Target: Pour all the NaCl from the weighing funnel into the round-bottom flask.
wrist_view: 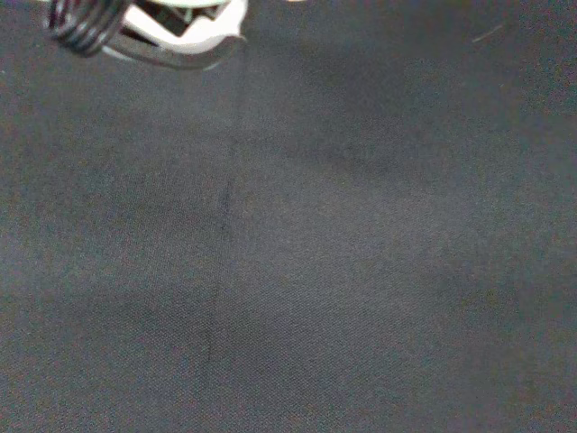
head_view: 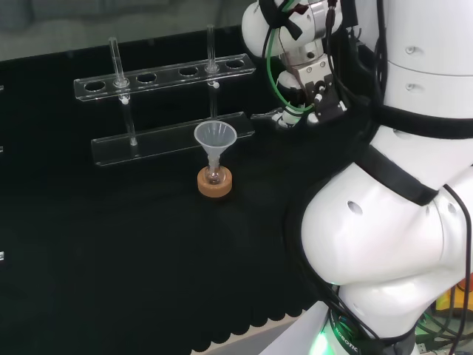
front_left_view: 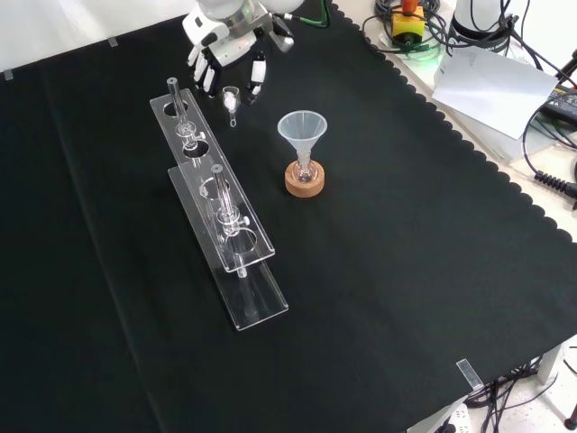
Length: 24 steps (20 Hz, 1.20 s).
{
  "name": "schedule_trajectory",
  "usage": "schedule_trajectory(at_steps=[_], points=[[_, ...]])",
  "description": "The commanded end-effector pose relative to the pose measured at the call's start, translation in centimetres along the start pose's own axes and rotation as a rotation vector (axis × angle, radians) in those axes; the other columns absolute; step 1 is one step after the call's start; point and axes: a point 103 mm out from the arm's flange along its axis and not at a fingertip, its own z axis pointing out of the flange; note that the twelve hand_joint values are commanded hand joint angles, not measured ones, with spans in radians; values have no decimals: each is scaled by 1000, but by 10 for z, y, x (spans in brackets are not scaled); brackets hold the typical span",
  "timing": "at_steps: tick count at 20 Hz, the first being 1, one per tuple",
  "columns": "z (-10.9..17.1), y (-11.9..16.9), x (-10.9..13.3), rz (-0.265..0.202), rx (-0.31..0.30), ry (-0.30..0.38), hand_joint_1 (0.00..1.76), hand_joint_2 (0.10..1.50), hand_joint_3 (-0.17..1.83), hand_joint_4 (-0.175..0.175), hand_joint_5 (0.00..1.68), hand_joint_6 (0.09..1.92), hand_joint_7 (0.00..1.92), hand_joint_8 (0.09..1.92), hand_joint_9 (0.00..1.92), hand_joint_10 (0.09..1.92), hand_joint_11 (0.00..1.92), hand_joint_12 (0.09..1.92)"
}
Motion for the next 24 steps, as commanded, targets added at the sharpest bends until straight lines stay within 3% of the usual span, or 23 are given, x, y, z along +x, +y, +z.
schedule_trajectory(at_steps=[1, 15, 24], points=[[-15, -23, -3, 11, -6, -18, 1074, 711, 705, 175, 1104, 985, 652, 639, 853, 492, 600, 1241], [-63, -69, -2, 39, -10, -84, 1075, 707, 709, 175, 1108, 981, 640, 631, 844, 486, 599, 1234], [-77, -98, 26, 34, -3, -119, 1076, 705, 711, 175, 1110, 979, 626, 627, 842, 485, 592, 1233]])
